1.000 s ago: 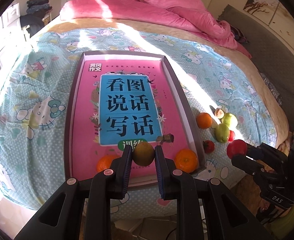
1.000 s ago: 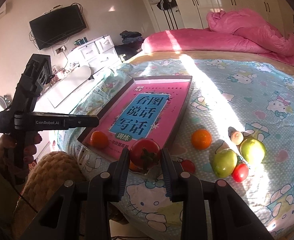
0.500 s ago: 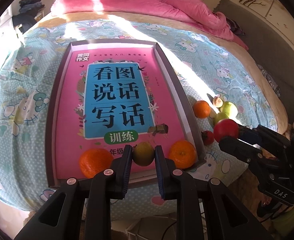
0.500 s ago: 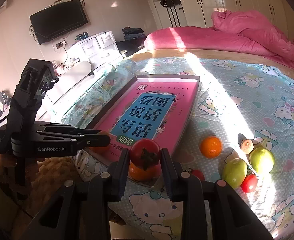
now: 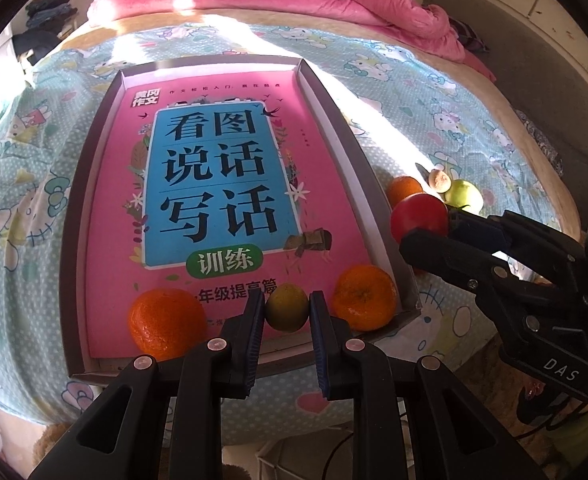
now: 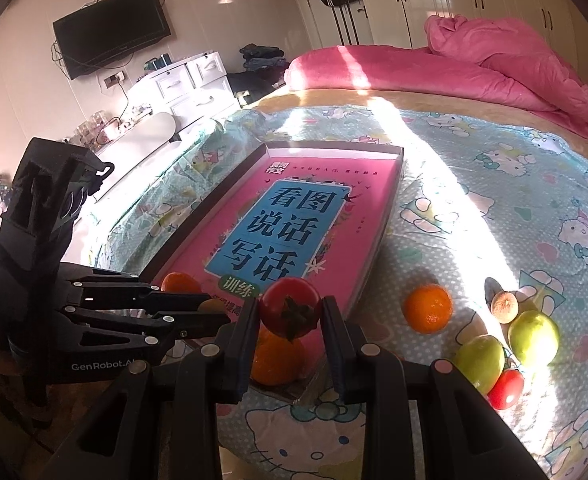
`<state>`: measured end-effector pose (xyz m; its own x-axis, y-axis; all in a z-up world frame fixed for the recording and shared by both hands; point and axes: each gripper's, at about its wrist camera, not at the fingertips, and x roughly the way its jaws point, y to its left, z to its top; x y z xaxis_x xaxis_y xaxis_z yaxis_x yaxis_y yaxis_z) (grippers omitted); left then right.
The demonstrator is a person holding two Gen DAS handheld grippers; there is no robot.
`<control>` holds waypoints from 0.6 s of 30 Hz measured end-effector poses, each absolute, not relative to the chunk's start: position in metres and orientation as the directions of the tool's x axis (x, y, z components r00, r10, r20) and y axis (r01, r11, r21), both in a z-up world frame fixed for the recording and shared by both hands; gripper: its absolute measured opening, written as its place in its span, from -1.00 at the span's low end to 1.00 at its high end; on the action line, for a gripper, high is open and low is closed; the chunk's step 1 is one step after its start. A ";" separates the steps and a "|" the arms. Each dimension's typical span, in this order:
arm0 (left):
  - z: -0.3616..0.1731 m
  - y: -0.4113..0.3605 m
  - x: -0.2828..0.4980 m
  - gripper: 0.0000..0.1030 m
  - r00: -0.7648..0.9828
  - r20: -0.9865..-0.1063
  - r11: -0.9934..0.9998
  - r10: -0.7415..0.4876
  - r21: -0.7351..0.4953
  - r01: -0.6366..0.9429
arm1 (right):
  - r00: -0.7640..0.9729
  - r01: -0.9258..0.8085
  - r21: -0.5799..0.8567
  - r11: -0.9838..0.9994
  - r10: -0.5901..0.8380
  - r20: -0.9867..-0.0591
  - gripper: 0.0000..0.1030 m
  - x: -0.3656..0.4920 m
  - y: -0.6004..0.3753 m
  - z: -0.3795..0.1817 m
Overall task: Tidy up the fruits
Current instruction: 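Lower the brown fruit and tomato toward the workbook beside the oranges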
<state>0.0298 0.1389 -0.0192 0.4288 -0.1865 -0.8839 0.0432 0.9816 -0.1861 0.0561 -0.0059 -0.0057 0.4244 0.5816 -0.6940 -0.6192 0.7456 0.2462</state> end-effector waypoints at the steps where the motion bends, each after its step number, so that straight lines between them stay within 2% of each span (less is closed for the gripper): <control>1: -0.020 0.139 0.030 -0.55 0.428 -0.885 0.982 -0.184 -0.184 0.043 | 0.422 -0.618 0.248 0.746 0.581 -0.696 -0.39 0.058 -0.005 -0.006; 18: -0.028 0.148 0.032 -0.55 0.412 -0.899 0.988 -0.149 -0.154 0.021 | 0.400 -0.613 0.238 0.753 0.556 -0.728 -0.39 0.075 0.016 -0.018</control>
<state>0.0316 0.1477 -0.0282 0.4117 -0.1487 -0.8991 0.0211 0.9879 -0.1537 0.0746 0.0161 -0.0184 0.4001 0.5562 -0.7284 -0.6132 0.7531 0.2383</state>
